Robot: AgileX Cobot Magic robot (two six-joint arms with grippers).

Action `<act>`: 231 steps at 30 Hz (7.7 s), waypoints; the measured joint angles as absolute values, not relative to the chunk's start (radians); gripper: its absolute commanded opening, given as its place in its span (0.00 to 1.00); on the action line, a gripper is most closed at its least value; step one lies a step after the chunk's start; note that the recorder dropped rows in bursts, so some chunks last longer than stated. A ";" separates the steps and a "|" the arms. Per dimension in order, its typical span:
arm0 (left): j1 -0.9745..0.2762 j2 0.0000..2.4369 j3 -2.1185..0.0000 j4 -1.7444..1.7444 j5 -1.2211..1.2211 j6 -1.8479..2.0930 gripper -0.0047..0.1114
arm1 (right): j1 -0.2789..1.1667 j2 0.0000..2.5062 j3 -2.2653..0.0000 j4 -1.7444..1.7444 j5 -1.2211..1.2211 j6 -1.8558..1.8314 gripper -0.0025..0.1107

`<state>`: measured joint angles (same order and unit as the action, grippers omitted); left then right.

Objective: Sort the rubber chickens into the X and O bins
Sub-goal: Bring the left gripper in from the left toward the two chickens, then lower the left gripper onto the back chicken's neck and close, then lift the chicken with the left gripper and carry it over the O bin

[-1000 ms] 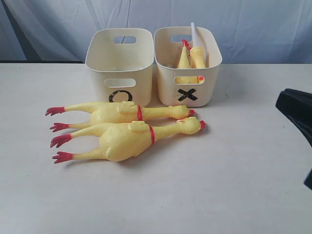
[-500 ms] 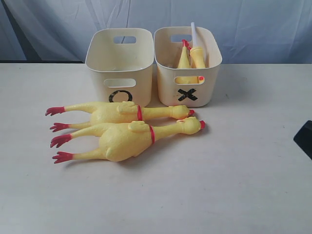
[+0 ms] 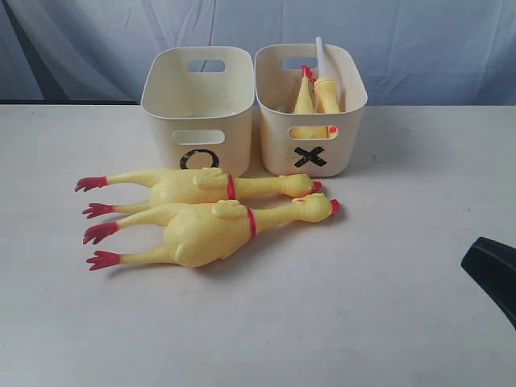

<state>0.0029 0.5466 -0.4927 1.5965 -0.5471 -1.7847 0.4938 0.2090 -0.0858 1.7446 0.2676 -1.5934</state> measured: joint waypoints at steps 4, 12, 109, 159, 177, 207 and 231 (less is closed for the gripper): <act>0.003 0.651 -0.590 1.719 -0.591 -2.007 0.04 | 0.494 0.209 -0.082 1.745 0.261 -1.593 0.01; 0.003 0.741 -0.644 1.745 -0.675 -2.055 0.04 | 0.494 0.209 -0.082 1.745 0.261 -1.593 0.01; -0.624 1.567 -1.065 -0.538 0.514 0.654 0.04 | 0.494 0.209 -0.082 1.745 0.261 -1.593 0.01; -0.671 2.199 -1.714 -0.273 0.851 0.818 0.38 | 0.494 0.209 -0.082 1.745 0.261 -1.591 0.01; -0.669 2.261 -1.720 -0.212 0.834 0.764 0.36 | 0.494 0.209 -0.082 1.745 0.261 -1.591 0.01; -0.669 2.280 -1.729 -0.212 0.924 0.756 0.04 | 0.494 0.209 -0.082 1.745 0.261 -1.591 0.01; -0.678 2.063 -1.724 -0.282 1.166 0.712 0.04 | 0.494 0.209 -0.082 1.745 0.261 -1.591 0.01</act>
<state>-0.6775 2.0626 -1.7238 -0.2817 1.1660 0.7125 0.4938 0.2090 -0.0820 1.7446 0.2608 -1.5914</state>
